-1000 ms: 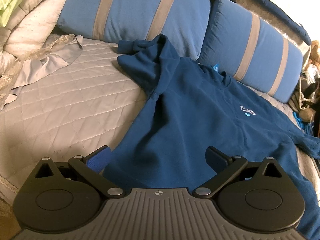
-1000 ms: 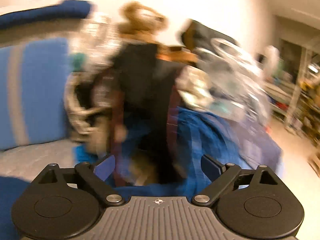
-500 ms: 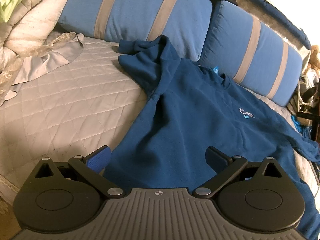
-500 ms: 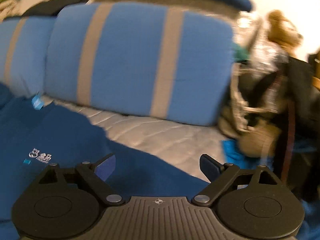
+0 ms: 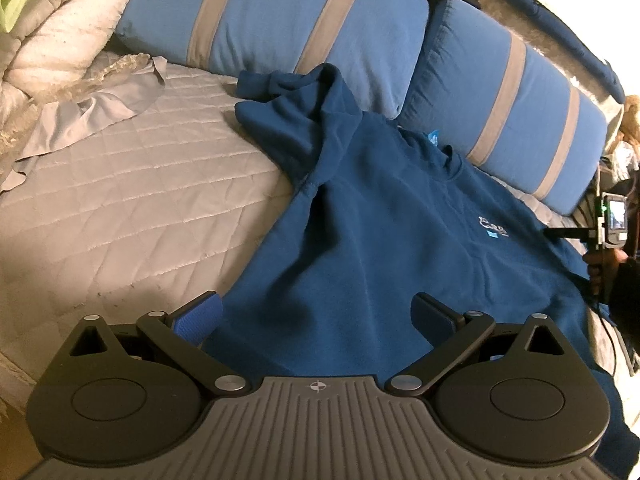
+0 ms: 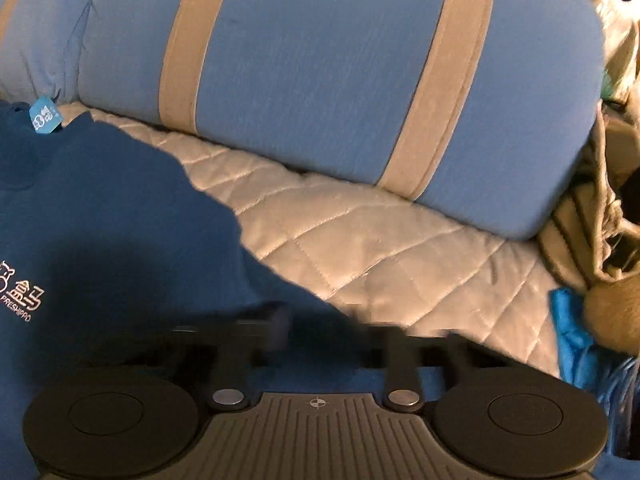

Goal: Fold clothes

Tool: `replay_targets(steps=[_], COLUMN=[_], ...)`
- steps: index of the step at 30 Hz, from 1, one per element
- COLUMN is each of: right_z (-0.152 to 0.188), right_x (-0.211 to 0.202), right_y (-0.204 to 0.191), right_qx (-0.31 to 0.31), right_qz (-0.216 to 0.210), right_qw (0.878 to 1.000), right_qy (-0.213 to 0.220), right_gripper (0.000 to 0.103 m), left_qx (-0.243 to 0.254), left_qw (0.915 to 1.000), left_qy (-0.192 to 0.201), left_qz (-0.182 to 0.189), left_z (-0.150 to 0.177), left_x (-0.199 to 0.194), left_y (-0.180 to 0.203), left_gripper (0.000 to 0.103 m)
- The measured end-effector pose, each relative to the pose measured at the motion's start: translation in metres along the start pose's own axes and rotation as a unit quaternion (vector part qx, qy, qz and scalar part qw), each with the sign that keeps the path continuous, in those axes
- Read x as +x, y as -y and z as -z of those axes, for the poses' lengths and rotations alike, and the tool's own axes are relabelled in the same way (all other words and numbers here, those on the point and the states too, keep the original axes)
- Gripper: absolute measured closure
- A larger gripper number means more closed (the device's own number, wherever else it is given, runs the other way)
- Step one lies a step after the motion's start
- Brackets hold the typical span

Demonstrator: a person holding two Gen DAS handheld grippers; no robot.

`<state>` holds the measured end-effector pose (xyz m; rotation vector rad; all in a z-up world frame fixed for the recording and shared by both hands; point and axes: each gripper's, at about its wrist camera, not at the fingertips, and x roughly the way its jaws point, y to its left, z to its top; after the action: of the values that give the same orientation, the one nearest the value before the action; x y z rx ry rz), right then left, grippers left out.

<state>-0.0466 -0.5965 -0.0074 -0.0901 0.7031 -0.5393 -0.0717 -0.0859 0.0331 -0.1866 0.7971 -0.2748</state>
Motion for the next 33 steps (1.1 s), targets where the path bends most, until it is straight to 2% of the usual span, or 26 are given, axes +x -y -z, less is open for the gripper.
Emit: replay_targets(steps=[3,6,8,9,10,11,13,16,19,21,26,28,33], right_z=[-0.002,-0.004,-0.007,-0.01,-0.012,-0.015,-0.019,-0.014,-0.005,0.0,0.015,0.029,0.054], right_x=[0.014,0.006,-0.006,-0.014,-0.023,-0.036,-0.066,-0.105,-0.142,-0.167,-0.225,-0.236,-0.248], right_y=[-0.002,0.005,0.009,0.012,0.014,0.017,0.018,0.011,0.002,-0.004,-0.02,-0.042,-0.095], right_qx=[0.003,0.034,0.045,0.053,0.06,0.066,0.064,0.061,0.06,0.059,0.053,0.027,-0.062], right_qz=[0.011,0.048,0.073,0.063,0.051,0.04,0.027,-0.01,-0.052,-0.079,-0.147,-0.164,-0.192], right_qw=[1.0,0.998,0.996,0.996,0.997,0.997,0.997,0.997,0.996,0.994,0.987,0.985,0.978], right_qy=[-0.005,0.007,0.015,0.017,0.018,0.021,0.039,0.047,0.047,0.048,0.048,0.044,0.048], right_gripper=[0.097,0.099,0.091,0.086,0.065,0.031,0.0,0.0,0.0,0.0,0.0,0.0,0.0], left_qx=[0.0,-0.001,-0.003,-0.003,-0.003,-0.003,-0.005,-0.003,0.006,0.016,0.02,0.021,0.029], left_qw=[1.0,1.0,1.0,1.0,1.0,1.0,1.0,1.0,0.9997,0.9986,0.9967,0.9958,0.9951], left_qy=[0.002,0.002,0.003,0.003,0.003,0.003,0.002,-0.001,-0.016,-0.041,-0.055,-0.061,-0.025], left_qz=[0.0,0.001,0.002,0.002,0.003,0.003,0.004,0.004,0.016,0.031,0.056,0.066,0.092], left_z=[0.0,0.0,0.001,0.001,0.001,0.001,0.0,0.0,-0.001,-0.004,-0.018,-0.023,-0.065], left_x=[-0.001,-0.001,-0.001,-0.001,-0.001,-0.001,-0.001,-0.002,0.0,0.006,0.004,0.003,-0.008], left_y=[0.0,-0.001,-0.001,-0.001,-0.001,-0.001,-0.002,-0.002,-0.001,-0.001,-0.005,-0.007,-0.008], left_gripper=[0.0,0.0,0.0,0.0,0.0,0.0,0.0,0.0,0.0,0.0,0.0,0.0,0.0])
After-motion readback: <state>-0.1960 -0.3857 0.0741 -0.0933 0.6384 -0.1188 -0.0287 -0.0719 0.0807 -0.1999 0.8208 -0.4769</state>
